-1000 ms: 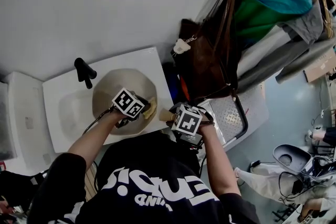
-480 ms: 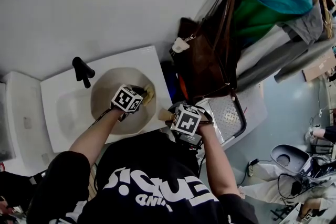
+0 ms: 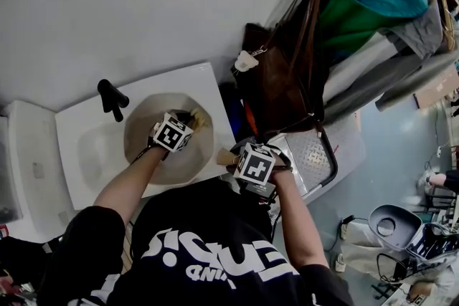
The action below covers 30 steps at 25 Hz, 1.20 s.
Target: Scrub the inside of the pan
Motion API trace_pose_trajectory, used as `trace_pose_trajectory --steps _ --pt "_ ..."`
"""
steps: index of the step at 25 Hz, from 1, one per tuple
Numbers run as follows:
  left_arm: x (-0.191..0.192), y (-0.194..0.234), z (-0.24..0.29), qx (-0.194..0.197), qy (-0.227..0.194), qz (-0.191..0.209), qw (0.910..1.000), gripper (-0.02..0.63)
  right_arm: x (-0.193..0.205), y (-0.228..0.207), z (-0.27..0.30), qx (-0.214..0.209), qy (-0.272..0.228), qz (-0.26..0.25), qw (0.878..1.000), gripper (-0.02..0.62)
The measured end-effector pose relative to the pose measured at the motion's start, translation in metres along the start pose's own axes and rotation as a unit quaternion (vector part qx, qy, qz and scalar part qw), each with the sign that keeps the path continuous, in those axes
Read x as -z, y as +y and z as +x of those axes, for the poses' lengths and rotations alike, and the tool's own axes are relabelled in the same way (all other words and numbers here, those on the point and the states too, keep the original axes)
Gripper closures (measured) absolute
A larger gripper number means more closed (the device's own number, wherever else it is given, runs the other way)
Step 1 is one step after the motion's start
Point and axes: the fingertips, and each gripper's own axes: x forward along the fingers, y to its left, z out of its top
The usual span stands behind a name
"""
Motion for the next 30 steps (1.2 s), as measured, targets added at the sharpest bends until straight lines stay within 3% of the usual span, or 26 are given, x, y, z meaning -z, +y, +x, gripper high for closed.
trace_pose_trajectory --steps 6,11,18,23,30 --pt "-0.003 0.013 -0.004 -0.039 0.011 0.095 0.9947 0.584 0.0 0.003 -0.002 -0.001 -0.009 0.008 1.0 0.397" --pt "0.012 0.04 -0.006 -0.08 0.059 0.171 0.9803 0.584 -0.001 0.004 -0.002 -0.002 -0.013 0.011 1.0 0.397" --pt "0.036 0.064 -0.015 -0.101 0.118 0.211 0.9651 0.584 -0.001 0.003 -0.003 -0.001 -0.014 0.01 1.0 0.397" --pt "0.059 0.069 -0.025 -0.092 0.169 0.263 0.9455 0.585 -0.004 0.004 -0.006 0.0 -0.015 0.007 1.0 0.397" --pt "0.084 0.062 -0.041 -0.053 0.229 0.251 0.939 0.586 -0.005 0.003 -0.008 0.0 -0.016 0.003 1.0 0.397"
